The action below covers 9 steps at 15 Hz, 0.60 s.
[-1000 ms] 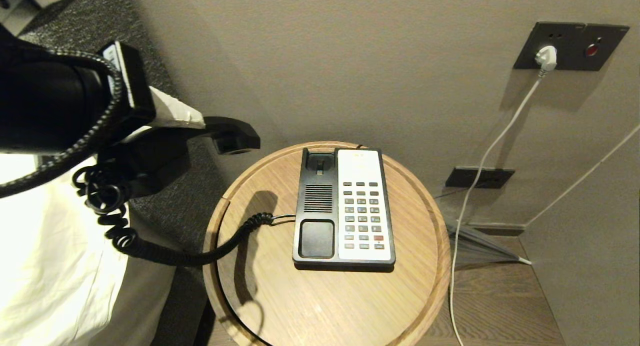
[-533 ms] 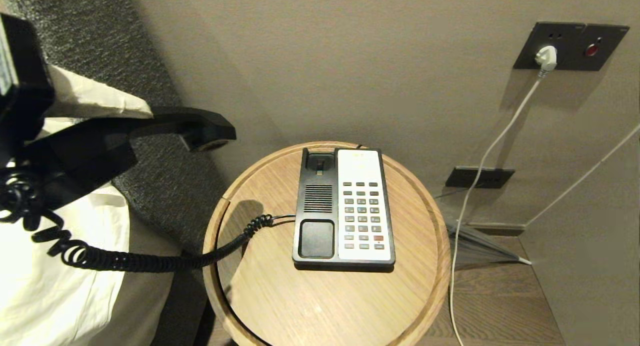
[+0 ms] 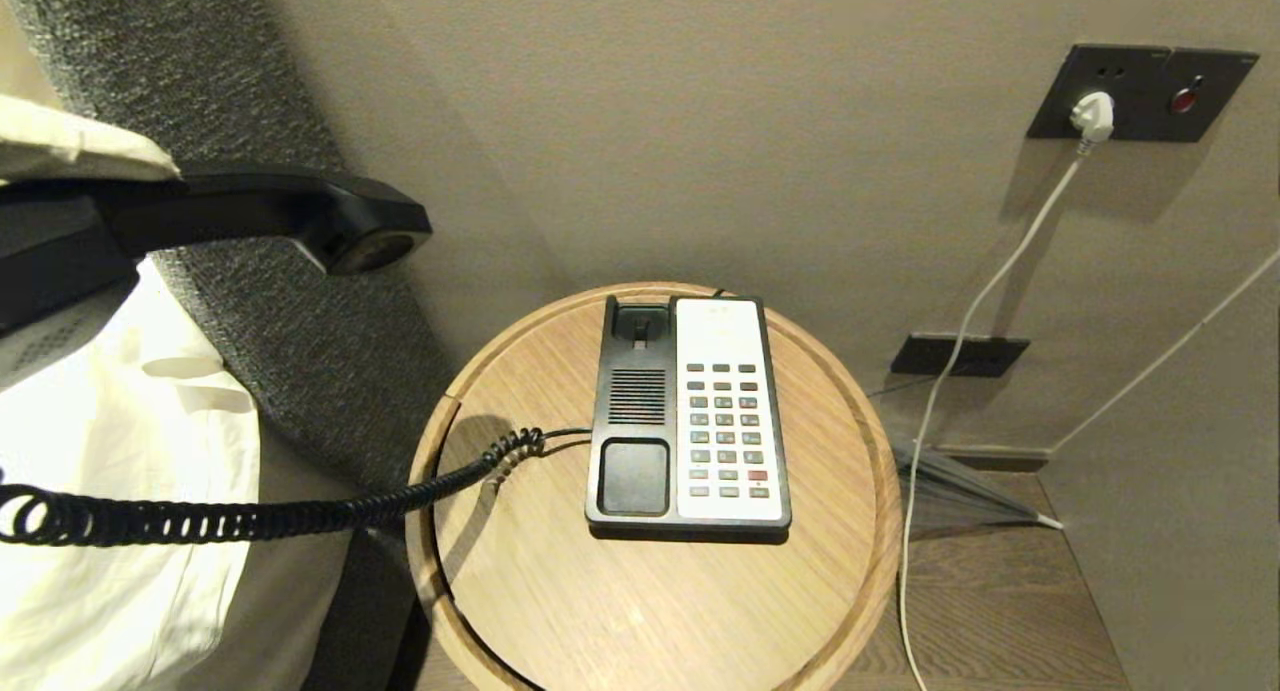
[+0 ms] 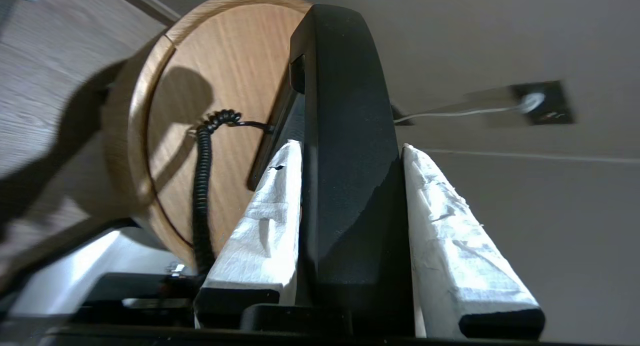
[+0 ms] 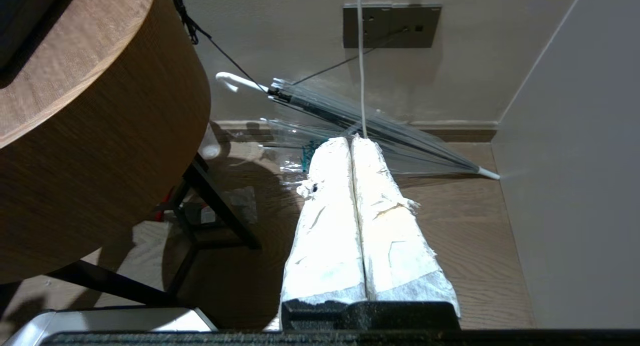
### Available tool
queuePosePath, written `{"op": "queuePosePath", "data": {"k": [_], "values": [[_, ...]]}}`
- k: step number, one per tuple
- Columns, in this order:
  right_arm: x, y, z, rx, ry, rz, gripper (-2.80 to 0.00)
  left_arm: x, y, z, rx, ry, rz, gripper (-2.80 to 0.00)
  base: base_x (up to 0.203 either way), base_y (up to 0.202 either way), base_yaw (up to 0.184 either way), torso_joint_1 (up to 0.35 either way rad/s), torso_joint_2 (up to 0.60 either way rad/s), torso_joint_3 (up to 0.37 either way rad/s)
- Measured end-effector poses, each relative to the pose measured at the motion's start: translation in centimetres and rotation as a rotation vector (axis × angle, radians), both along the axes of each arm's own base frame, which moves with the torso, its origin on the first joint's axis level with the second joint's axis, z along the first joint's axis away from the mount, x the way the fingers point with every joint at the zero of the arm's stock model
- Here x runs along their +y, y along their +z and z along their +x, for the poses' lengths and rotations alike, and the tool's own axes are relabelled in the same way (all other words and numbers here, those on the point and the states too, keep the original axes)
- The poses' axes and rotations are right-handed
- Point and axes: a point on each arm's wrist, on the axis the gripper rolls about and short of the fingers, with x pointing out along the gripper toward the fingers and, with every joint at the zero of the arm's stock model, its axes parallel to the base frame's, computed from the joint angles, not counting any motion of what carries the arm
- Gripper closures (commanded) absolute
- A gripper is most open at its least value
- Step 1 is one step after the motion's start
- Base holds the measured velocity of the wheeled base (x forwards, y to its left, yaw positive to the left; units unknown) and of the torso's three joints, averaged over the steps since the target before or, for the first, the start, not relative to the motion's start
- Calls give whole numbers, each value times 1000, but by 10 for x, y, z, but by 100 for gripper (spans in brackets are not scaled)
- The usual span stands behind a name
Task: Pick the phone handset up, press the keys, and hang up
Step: Dial the number
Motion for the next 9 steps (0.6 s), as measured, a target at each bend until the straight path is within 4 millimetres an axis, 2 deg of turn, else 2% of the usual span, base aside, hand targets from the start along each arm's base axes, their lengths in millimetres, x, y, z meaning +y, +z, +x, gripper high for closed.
{"op": "queuePosePath", "data": {"k": [2,5,9], "values": [[0,0,0,0,-1,0,0,4,1,-5,-8,7,-21,0,0,0,0,0,0,0],[0,0,0,0,0,0,0,8,-9,-8,-4,22,-34,0,0,0,0,0,0,0],[0,0,0,0,0,-1,0,4,-28,3,-51,64,-79,0,0,0,0,0,0,0]]}}
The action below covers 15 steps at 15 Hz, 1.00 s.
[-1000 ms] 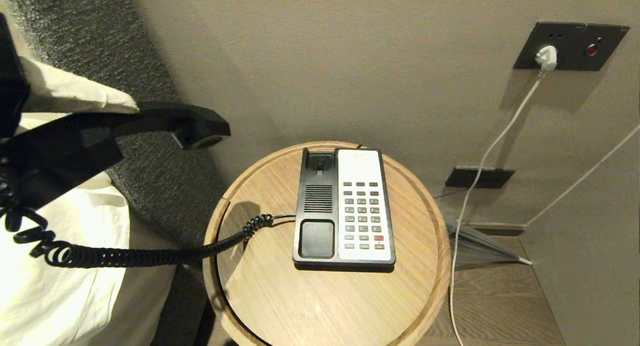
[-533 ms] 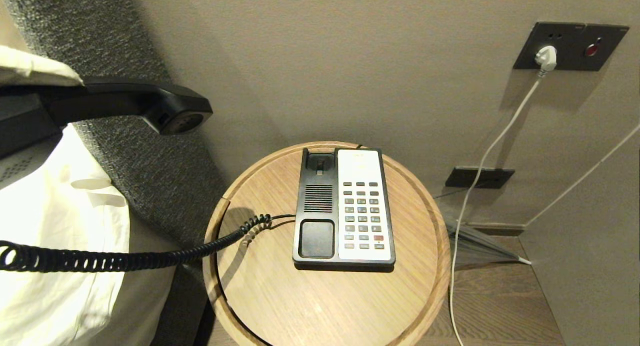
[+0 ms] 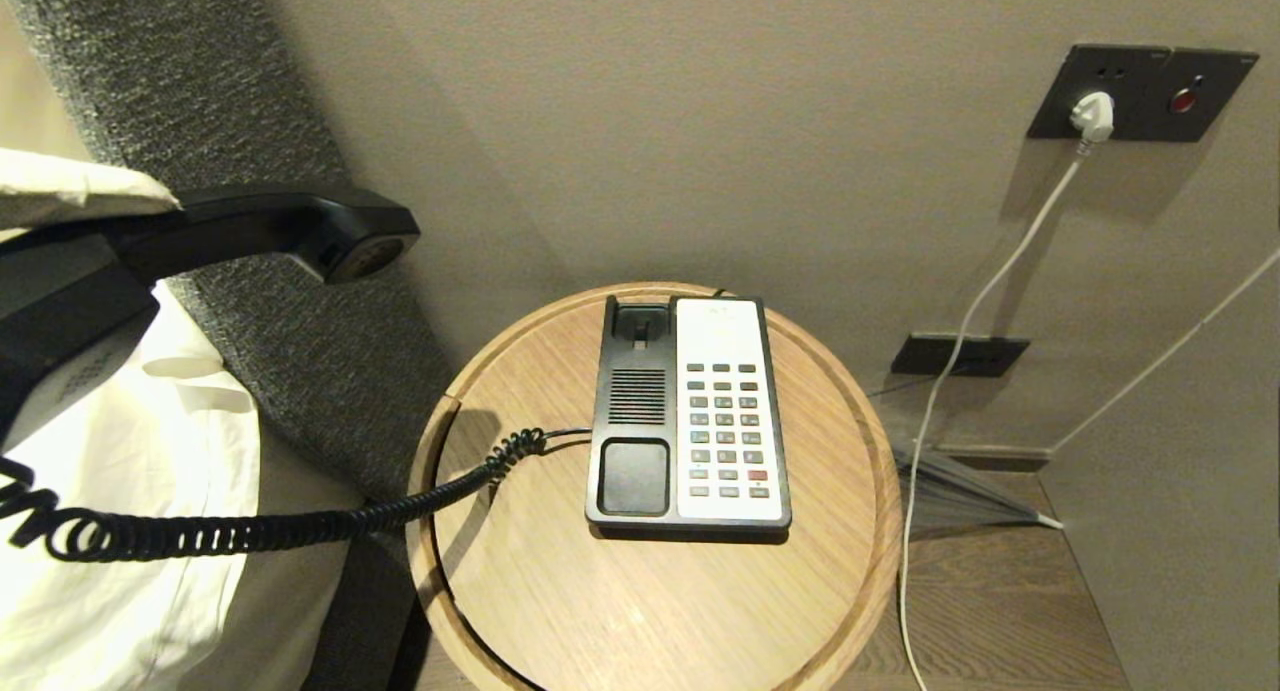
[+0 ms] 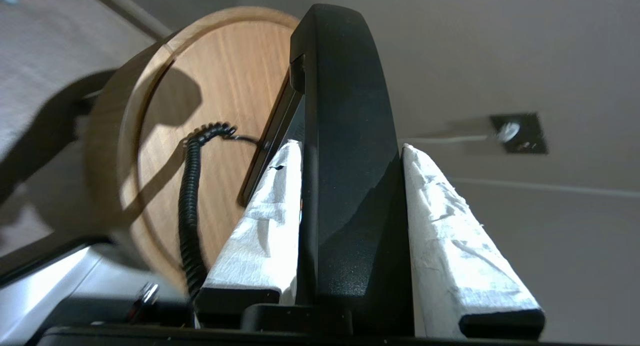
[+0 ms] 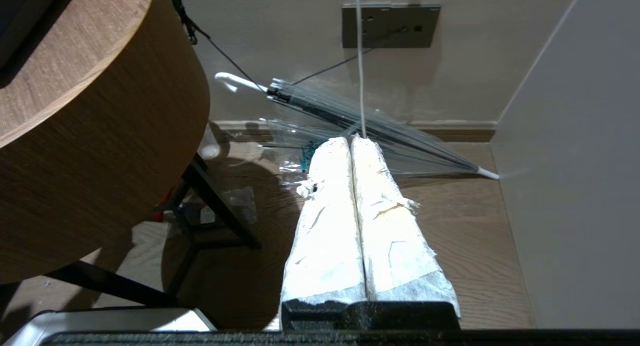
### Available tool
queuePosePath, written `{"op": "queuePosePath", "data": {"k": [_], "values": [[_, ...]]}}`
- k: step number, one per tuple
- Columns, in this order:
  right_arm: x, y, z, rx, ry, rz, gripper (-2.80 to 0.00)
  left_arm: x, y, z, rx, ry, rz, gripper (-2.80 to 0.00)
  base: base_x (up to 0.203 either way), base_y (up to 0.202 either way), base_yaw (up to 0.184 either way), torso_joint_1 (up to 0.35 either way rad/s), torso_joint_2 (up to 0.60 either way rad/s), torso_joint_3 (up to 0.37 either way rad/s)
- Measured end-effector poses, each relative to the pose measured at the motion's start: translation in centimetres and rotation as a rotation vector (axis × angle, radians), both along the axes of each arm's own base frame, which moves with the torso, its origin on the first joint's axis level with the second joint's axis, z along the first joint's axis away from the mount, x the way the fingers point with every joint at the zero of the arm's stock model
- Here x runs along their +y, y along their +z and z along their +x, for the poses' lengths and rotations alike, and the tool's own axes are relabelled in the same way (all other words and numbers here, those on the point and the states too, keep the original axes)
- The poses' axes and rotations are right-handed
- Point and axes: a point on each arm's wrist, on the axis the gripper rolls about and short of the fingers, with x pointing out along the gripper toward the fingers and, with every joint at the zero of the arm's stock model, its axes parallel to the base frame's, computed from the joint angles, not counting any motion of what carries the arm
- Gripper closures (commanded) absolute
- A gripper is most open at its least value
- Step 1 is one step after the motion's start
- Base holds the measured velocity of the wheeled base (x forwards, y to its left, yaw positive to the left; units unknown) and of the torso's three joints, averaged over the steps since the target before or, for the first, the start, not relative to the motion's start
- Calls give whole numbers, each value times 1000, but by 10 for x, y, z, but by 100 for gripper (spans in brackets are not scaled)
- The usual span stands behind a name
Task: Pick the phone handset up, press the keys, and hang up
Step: Dial the number
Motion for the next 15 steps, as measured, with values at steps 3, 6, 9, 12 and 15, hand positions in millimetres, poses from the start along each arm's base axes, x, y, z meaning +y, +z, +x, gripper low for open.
{"op": "queuePosePath", "data": {"k": [3,6,9,12,15], "values": [[0,0,0,0,0,0,0,-1,-7,7,-79,32,-69,0,0,0,0,0,0,0],[0,0,0,0,0,1,0,8,-8,5,-78,65,-147,0,0,0,0,0,0,0],[0,0,0,0,0,1,0,16,-10,0,-72,84,-189,0,0,0,0,0,0,0],[0,0,0,0,0,1,0,29,-22,-14,-63,88,-226,0,0,0,0,0,0,0],[0,0,0,0,0,1,0,34,-28,-25,-96,38,-260,0,0,0,0,0,0,0]]}}
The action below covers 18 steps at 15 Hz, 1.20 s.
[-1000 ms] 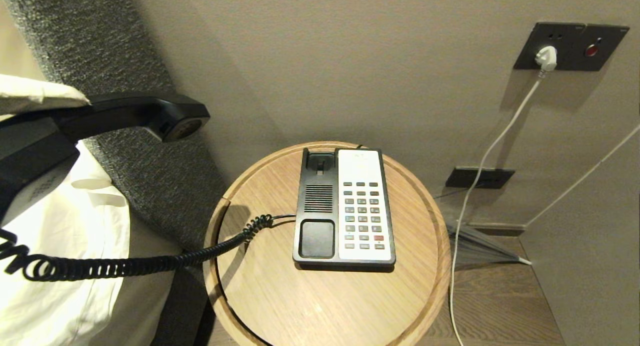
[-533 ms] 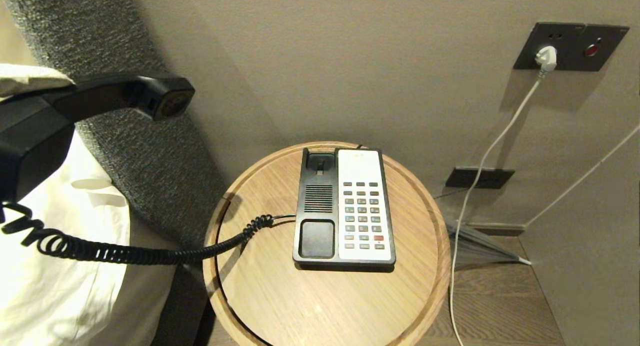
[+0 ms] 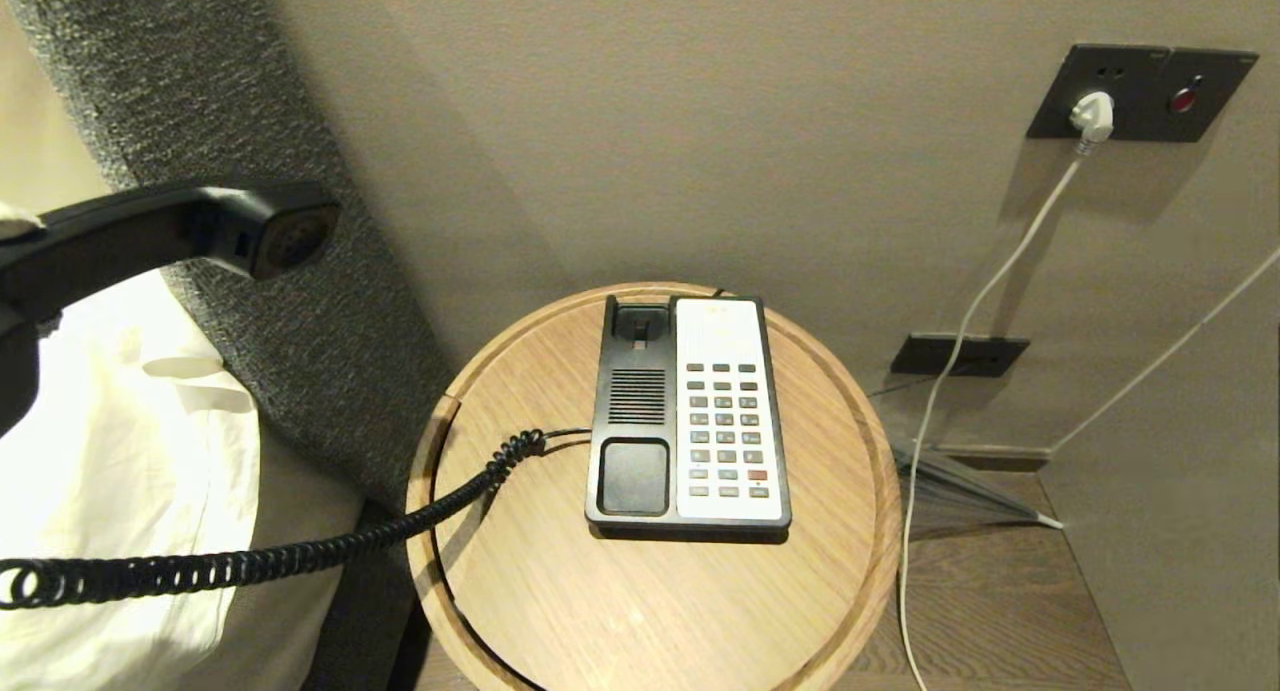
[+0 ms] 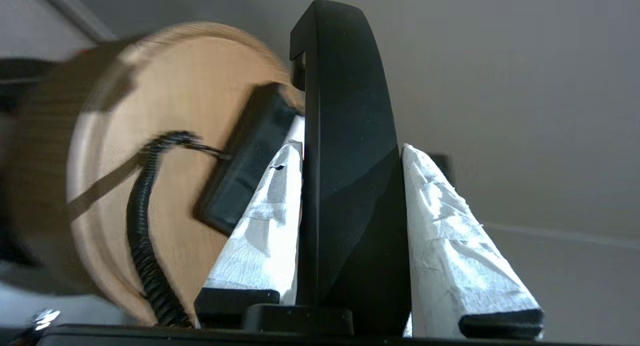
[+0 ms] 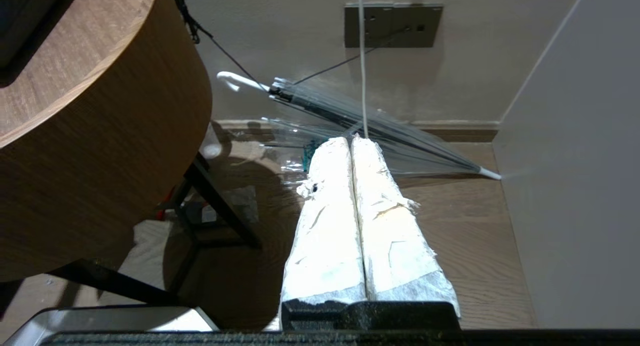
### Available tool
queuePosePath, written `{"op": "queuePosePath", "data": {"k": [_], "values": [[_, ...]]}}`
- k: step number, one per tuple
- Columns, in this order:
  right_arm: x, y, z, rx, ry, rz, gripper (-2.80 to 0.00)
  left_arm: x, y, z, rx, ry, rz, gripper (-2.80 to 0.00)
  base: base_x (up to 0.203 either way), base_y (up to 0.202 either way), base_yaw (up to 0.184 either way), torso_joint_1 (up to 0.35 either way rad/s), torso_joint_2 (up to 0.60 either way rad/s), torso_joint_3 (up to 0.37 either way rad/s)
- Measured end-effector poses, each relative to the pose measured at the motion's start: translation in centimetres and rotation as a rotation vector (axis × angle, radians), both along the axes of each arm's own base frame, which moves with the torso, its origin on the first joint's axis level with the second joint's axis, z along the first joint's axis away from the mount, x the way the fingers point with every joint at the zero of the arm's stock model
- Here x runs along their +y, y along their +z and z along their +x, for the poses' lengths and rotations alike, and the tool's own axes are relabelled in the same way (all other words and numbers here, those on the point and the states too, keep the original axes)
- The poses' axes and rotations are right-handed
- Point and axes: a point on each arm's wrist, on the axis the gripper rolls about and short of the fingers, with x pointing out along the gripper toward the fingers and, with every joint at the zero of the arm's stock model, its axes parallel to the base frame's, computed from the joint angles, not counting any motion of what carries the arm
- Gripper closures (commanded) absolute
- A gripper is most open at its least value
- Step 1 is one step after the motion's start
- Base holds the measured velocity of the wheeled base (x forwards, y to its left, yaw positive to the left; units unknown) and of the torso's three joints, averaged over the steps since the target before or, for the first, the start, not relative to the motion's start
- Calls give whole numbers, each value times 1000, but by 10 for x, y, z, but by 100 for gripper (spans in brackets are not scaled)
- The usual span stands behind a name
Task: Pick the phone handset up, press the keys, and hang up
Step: Dial the number
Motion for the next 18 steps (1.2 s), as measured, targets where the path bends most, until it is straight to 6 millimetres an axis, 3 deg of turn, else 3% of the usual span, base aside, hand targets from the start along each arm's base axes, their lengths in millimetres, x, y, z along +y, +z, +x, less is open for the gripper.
{"op": "queuePosePath", "data": {"k": [12,15,18], "values": [[0,2,-1,1,4,-26,0,2,-5,-8,-16,-56,-50,0,0,0,0,0,0,0],[2,30,-15,-4,69,4,0,3,-5,-9,-20,-57,-51,0,0,0,0,0,0,0],[4,77,-47,-5,178,38,0,3,-7,-9,-14,-67,-50,0,0,0,0,0,0,0]]}}
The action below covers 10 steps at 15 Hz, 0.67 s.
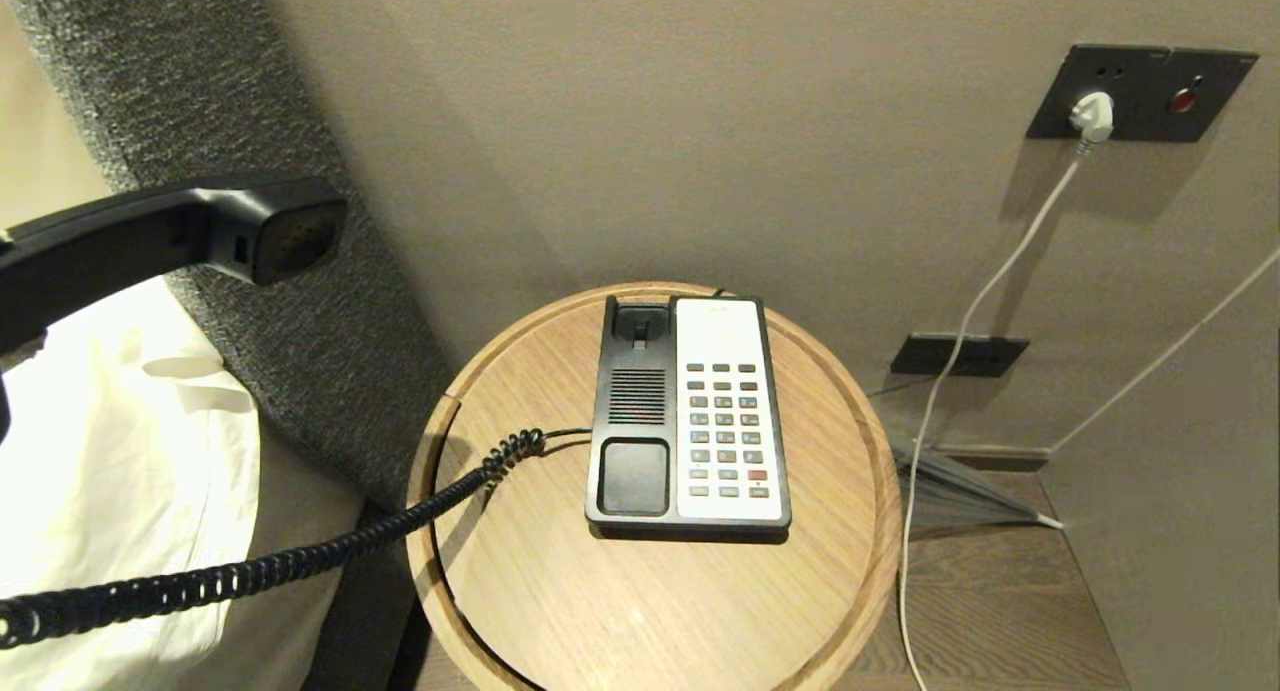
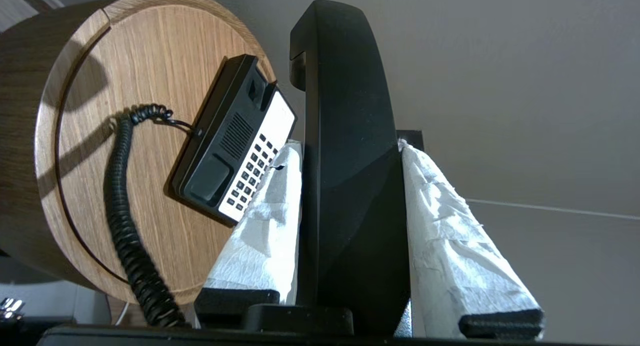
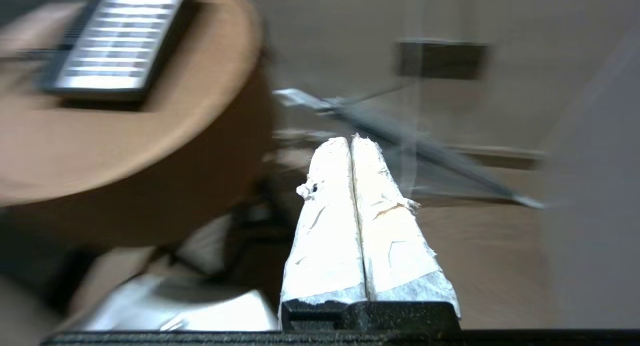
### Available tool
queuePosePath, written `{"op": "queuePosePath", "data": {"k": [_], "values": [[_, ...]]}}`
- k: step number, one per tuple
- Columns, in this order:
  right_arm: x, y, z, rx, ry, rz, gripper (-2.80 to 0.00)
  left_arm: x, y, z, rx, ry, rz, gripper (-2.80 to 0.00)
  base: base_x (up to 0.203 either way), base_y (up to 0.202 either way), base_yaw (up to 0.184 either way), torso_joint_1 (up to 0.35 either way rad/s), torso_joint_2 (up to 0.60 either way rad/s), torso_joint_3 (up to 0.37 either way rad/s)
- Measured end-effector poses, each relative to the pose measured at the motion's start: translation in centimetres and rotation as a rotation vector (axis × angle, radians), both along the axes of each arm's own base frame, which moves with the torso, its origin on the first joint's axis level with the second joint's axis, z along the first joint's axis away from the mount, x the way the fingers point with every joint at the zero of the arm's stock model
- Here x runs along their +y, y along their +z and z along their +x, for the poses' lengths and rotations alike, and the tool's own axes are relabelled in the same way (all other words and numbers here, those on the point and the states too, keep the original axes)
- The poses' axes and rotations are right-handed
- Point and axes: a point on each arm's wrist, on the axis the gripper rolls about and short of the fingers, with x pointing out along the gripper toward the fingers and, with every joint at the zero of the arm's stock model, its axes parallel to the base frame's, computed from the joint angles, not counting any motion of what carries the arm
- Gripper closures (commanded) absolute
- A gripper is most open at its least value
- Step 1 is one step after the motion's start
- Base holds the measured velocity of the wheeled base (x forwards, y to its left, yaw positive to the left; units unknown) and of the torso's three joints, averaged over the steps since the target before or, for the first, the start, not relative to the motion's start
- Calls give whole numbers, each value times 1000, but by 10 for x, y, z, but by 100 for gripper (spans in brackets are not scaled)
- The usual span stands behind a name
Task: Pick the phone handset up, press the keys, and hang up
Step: Dial the number
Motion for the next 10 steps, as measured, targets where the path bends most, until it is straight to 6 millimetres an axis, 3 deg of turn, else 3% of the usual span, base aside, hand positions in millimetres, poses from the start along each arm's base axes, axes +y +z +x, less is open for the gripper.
{"op": "queuePosePath", "data": {"k": [2,4,7,10], "values": [[1,40,-8,-7,54,55,0,0,-1,0,1,0,0,0,0,0,0,0,0,0],[3,85,7,26,130,95,0,0,0,0,0,1,0,0,0,0,0,0,0,0],[6,130,75,216,266,152,0,0,0,1,3,1,2,0,0,0,0,0,0,0],[23,154,160,322,374,184,0,-1,-4,2,14,-1,8,0,0,0,0,0,0,0]]}}
